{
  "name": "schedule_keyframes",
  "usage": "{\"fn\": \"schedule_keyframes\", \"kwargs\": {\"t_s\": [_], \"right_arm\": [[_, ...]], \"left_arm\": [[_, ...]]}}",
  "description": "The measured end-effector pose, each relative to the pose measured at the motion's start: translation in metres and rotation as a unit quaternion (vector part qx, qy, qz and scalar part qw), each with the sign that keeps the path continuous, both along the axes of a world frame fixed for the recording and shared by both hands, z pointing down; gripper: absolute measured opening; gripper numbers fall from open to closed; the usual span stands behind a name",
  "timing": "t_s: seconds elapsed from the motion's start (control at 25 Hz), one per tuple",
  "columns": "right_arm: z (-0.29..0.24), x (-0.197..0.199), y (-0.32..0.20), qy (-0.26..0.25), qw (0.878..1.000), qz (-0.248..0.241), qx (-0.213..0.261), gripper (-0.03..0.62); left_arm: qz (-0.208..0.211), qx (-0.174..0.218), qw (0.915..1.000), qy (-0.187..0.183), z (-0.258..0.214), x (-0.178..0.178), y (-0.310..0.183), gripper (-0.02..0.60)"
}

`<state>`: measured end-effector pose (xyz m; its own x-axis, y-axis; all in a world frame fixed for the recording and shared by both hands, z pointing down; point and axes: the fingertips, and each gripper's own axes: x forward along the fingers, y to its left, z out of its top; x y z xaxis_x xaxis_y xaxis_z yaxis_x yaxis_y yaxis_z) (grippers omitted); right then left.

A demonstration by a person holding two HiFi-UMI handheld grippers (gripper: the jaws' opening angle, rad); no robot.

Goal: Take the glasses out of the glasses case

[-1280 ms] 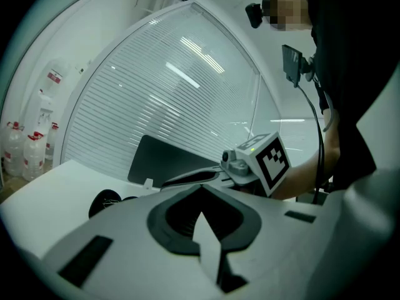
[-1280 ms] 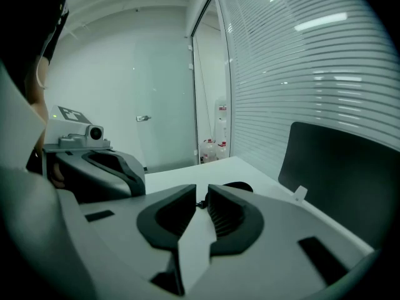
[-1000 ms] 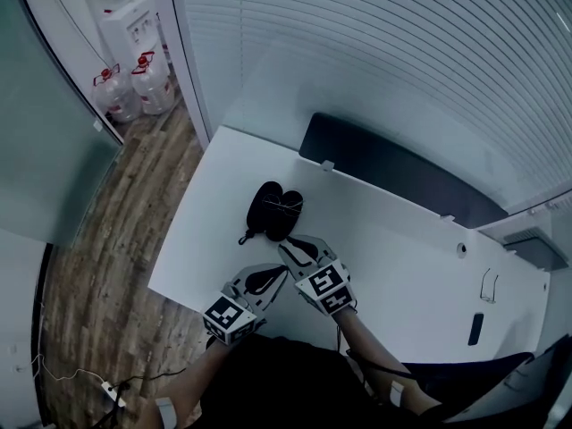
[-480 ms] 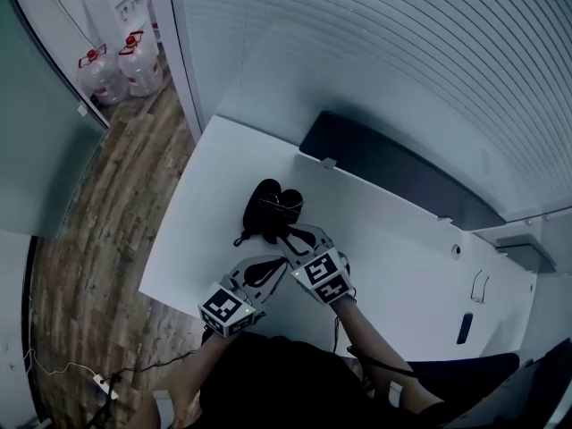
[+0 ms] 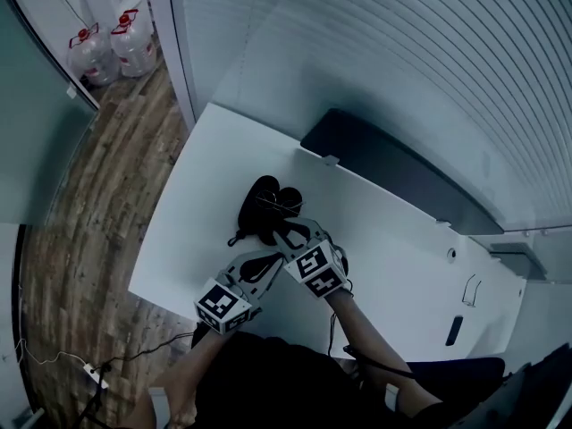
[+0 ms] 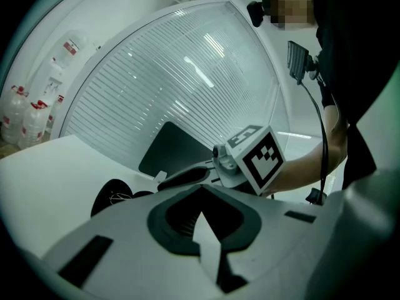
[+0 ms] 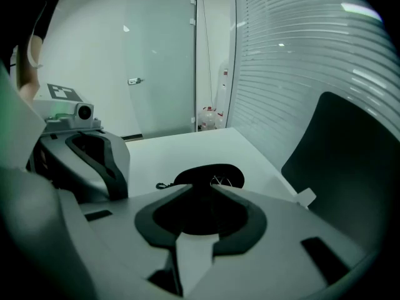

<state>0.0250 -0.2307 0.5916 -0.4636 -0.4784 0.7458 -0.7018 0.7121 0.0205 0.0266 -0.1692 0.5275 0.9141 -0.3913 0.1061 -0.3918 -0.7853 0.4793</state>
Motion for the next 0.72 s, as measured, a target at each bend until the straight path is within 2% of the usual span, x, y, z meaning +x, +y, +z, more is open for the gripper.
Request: {"fn": "schedule_keyframes", "kwargs": {"t_s": [0.48,0.72], "right_arm": [[0.024,0.005,-0.023,0.055,0.998,-0.027,-0.032,0.083],[0.039,0.012,-0.030,0.086,0.993,-0.051,-0.063,0.095]], "left_arm": [[-0.007,-0.023,0.9997,0.005,0.020,0.005,-0.020,0.006],[-0.016,-0.045,0.9989,0.005,0.031,0.011,-0.031,0.006]]}}
